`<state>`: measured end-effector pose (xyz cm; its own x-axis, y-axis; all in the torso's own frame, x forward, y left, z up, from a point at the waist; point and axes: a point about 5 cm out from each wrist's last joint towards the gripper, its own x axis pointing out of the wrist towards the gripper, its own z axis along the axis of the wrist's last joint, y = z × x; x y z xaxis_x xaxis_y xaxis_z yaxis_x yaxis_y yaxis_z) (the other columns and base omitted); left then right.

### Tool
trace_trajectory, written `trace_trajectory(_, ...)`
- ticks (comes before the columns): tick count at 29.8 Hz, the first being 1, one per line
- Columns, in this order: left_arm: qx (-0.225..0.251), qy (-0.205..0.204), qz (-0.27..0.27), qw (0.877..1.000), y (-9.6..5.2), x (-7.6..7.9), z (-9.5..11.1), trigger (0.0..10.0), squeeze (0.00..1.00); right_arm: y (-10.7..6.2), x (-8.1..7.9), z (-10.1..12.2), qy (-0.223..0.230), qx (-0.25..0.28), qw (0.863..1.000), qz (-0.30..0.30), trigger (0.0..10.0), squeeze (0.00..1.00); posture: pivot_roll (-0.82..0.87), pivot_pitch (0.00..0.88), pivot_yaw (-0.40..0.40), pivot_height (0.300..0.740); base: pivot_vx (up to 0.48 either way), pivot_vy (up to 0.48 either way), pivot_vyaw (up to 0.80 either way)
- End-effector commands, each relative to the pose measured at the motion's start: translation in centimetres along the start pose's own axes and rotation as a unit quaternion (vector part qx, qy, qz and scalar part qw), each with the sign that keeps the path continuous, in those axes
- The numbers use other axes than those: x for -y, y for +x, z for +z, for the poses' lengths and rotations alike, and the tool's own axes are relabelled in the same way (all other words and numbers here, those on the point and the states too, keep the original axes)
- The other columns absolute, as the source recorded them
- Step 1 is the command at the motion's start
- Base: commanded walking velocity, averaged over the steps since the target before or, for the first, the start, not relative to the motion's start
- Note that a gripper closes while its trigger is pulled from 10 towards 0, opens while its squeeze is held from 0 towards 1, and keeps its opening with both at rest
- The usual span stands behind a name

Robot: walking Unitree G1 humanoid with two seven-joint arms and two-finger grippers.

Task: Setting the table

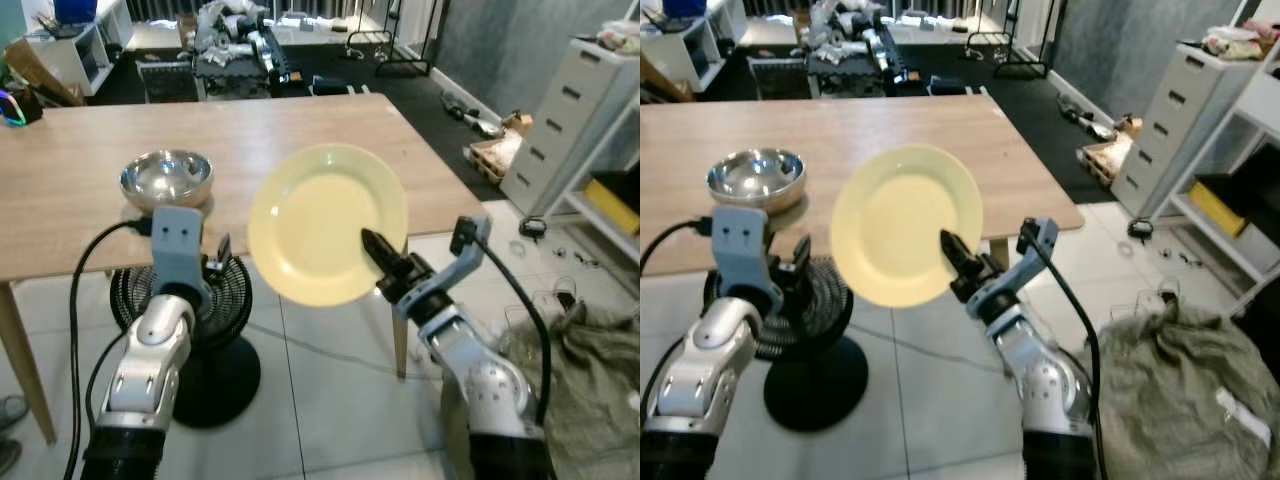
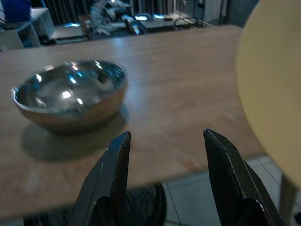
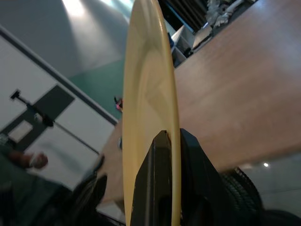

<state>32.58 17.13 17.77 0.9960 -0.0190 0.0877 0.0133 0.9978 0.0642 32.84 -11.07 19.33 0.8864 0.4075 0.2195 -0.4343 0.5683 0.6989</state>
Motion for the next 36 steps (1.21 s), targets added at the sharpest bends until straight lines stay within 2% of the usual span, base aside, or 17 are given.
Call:
trace_trajectory(1,-0.008,0.009,0.010,1.000,-0.3,-0.5,-0.4,10.0,0.00,0.6,-0.3,-0.5,0.014,-0.002,1.000,-0.002,10.0,0.00,0.00,0.000,0.028,0.740,0.480,0.000,0.00)
trace_trajectory(5,-0.006,0.011,0.012,1.000,-0.3,-0.6,-0.3,10.0,0.00,1.6,-1.1,-1.0,0.034,-0.021,0.999,0.009,10.0,0.00,0.01,0.000,0.027,0.740,0.480,0.000,0.00)
trace_trajectory(11,-0.005,0.012,0.012,1.000,-0.2,-0.6,-0.2,10.0,0.00,2.1,-1.1,-1.7,0.033,-0.031,0.999,-0.006,10.0,0.00,0.01,0.000,0.024,0.740,0.480,0.000,0.00)
trace_trajectory(15,-0.004,0.011,0.013,1.000,-0.3,-0.5,-0.2,10.0,0.00,2.5,0.0,-1.1,0.032,0.002,0.998,-0.057,10.0,0.00,0.01,0.000,0.022,0.740,0.480,0.000,0.00)
trace_trajectory(22,-0.002,0.016,0.011,1.000,-0.4,-0.6,0.0,10.0,0.00,2.3,1.7,0.5,0.022,0.032,0.995,-0.095,10.0,0.00,0.01,0.000,0.025,0.740,0.447,0.000,0.00)
trace_trajectory(23,0.026,0.047,-0.034,0.998,-0.7,-0.3,1.3,10.0,0.00,1.8,2.3,1.2,0.014,0.035,0.994,-0.100,10.0,0.00,0.01,0.000,0.025,0.740,0.000,0.000,0.00)
trace_trajectory(25,0.026,0.047,-0.034,0.998,-0.7,-0.3,1.3,10.0,0.00,1.8,2.3,1.2,0.014,0.035,0.994,-0.100,10.0,0.00,0.01,0.000,0.025,0.740,0.000,0.000,0.00)
trace_trajectory(26,0.040,0.066,-0.066,0.995,-0.9,-0.1,2.0,10.0,0.00,1.5,2.5,1.5,0.007,0.034,0.994,-0.102,10.0,0.00,0.01,0.000,0.024,0.740,0.000,0.000,0.00)
trace_trajectory(27,0.054,0.091,-0.129,0.986,-1.6,0.3,3.1,10.0,0.00,1.1,3.1,1.8,-0.021,0.021,0.993,-0.111,10.0,0.00,0.01,0.000,0.024,0.740,0.000,0.000,0.00)
trace_trajectory(28,0.054,0.091,-0.129,0.986,-1.6,0.3,3.1,10.0,0.00,1.1,3.1,1.8,-0.021,0.021,0.993,-0.111,10.0,0.00,0.01,0.000,0.024,0.740,0.000,0.000,0.00)
trace_trajectory(30,0.055,0.100,-0.171,0.979,-2.2,0.5,3.6,10.0,0.00,0.8,3.6,1.8,-0.035,0.013,0.992,-0.118,10.0,0.00,0.02,0.002,0.024,0.740,0.000,0.000,0.00)
trace_trajectory(32,0.055,0.100,-0.171,0.979,-2.2,0.5,3.6,10.0,0.00,0.8,3.6,1.8,-0.035,0.013,0.992,-0.118,10.0,0.00,0.02,0.002,0.024,0.740,0.000,0.000,0.00)
trace_trajectory(33,0.054,0.106,-0.204,0.972,-2.7,0.5,4.0,10.0,0.00,0.5,3.9,1.9,-0.040,0.010,0.991,-0.124,10.0,0.00,0.02,0.005,0.025,0.740,0.000,0.000,0.00)
trace_trajectory(34,0.052,0.126,-0.264,0.955,-3.8,0.6,4.7,10.0,0.00,0.1,4.5,1.9,-0.046,0.003,0.990,-0.132,10.0,0.00,0.02,0.007,0.026,0.740,0.000,0.000,0.00)
trace_trajectory(36,0.052,0.126,-0.264,0.955,-3.8,0.6,4.7,10.0,0.00,0.1,4.5,1.9,-0.046,0.003,0.990,-0.132,10.0,0.00,0.02,0.007,0.026,0.740,0.000,0.000,0.00)
